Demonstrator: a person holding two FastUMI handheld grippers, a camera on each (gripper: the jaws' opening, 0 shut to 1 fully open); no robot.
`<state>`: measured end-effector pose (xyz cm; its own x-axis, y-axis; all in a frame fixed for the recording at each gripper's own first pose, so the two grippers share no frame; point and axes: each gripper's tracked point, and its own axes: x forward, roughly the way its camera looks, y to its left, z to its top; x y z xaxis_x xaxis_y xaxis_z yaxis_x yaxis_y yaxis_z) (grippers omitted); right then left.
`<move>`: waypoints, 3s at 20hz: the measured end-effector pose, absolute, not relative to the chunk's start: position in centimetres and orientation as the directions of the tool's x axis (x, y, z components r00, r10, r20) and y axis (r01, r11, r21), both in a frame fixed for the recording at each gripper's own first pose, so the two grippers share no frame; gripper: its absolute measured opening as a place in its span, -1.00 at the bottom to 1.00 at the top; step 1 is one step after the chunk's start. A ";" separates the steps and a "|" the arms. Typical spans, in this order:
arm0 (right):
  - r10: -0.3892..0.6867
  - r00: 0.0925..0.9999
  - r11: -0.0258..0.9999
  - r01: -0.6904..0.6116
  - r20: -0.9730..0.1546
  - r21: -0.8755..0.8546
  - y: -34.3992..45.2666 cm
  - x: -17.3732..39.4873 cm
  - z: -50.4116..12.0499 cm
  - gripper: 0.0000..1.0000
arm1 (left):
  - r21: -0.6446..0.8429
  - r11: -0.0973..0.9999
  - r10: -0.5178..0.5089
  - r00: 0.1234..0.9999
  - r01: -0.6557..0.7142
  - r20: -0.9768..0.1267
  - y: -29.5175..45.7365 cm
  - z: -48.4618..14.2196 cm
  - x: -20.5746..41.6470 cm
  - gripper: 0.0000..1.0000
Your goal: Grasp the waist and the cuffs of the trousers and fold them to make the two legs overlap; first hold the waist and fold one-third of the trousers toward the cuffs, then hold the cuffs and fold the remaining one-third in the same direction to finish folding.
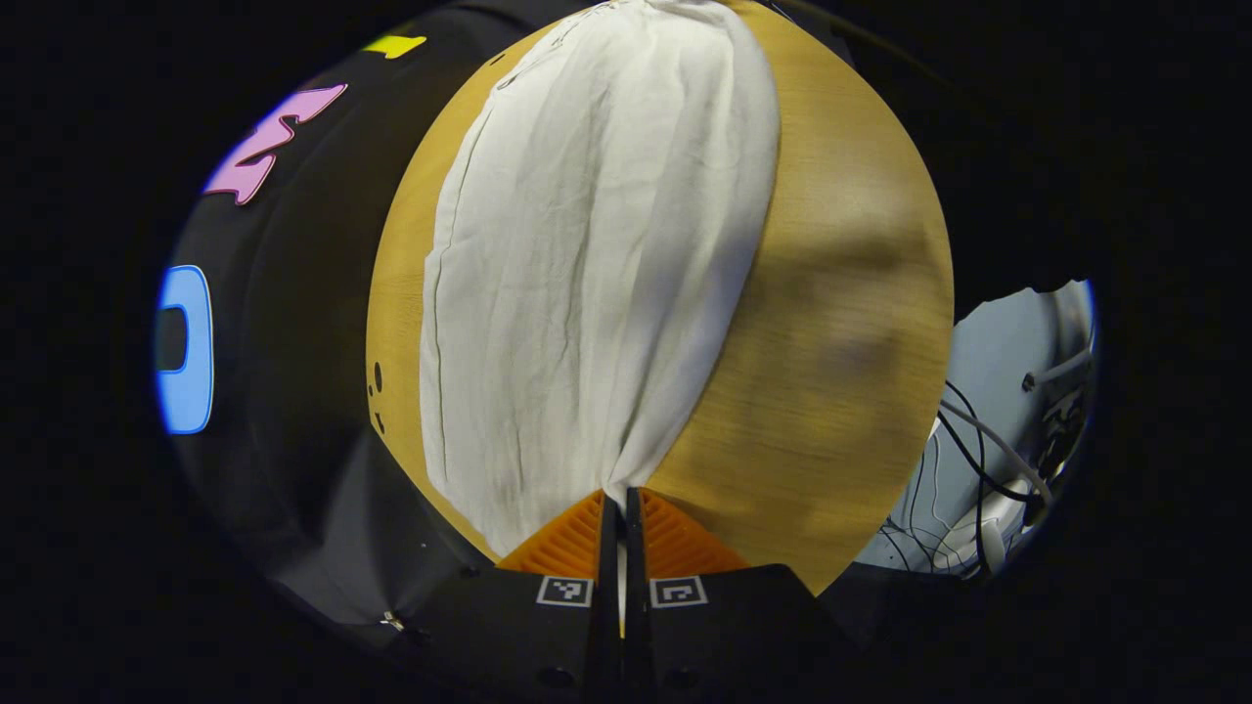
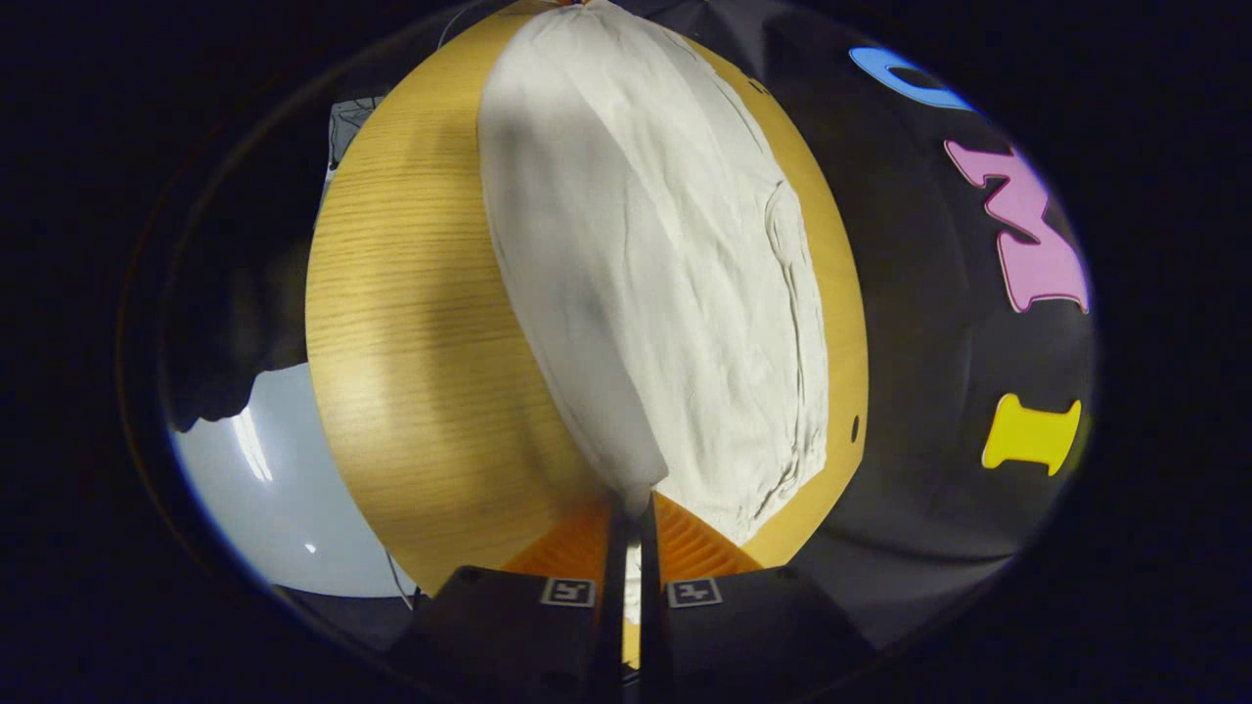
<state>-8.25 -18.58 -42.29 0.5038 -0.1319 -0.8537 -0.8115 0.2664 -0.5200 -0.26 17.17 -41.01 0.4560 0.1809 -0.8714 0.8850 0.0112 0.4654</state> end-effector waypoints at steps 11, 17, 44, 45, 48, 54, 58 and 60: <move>-0.107 0.543 0.364 -0.758 -0.833 -0.541 -18.0 -5.9 -38.5 -0.90 | 0.504 0.187 0.182 0.474 0.844 -0.862 16.0 -39.7 1.0 -0.89; -0.106 0.685 0.532 -0.573 -0.721 -0.623 -18.0 -0.7 -32.0 -0.89 | 0.560 0.376 0.145 0.550 0.738 -0.823 14.8 -34.2 5.5 -0.89; -0.172 0.609 0.655 -0.516 -0.774 -0.552 -19.7 13.6 -38.2 -0.89 | 0.489 0.440 0.236 0.429 0.753 -0.872 16.0 -40.4 17.9 -0.89; -0.174 0.599 0.656 -0.522 -0.782 -0.546 -19.8 13.7 -38.8 -0.89 | 0.483 0.439 0.240 0.419 0.758 -0.876 16.0 -40.8 17.9 -0.89; -0.172 0.564 0.664 -0.539 -0.808 -0.518 -20.2 13.9 -40.4 -0.98 | 0.467 0.430 0.250 0.395 0.773 -0.884 16.2 -41.9 18.2 -0.89; -0.176 0.505 0.673 -0.565 -0.845 -0.477 -20.4 13.7 -42.9 -0.87 | 0.481 0.406 0.278 0.396 0.777 -0.875 16.2 -43.2 18.5 -0.89; -0.184 0.513 0.674 -0.555 -0.838 -0.488 -20.6 13.9 -42.8 -0.79 | 0.507 0.351 0.305 0.416 0.787 -0.857 16.3 -43.2 18.7 -0.82; -0.205 0.528 0.675 -0.533 -0.824 -0.510 -21.2 14.2 -42.4 -0.51 | 0.532 0.309 0.324 0.438 0.789 -0.838 16.8 -42.9 19.2 -0.64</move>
<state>14.15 -21.24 -42.35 0.5282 -0.2053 -0.8239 -0.5329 0.6753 -0.5099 19.20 16.79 -42.85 0.4384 0.3243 -0.8383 0.7886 0.3087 0.5318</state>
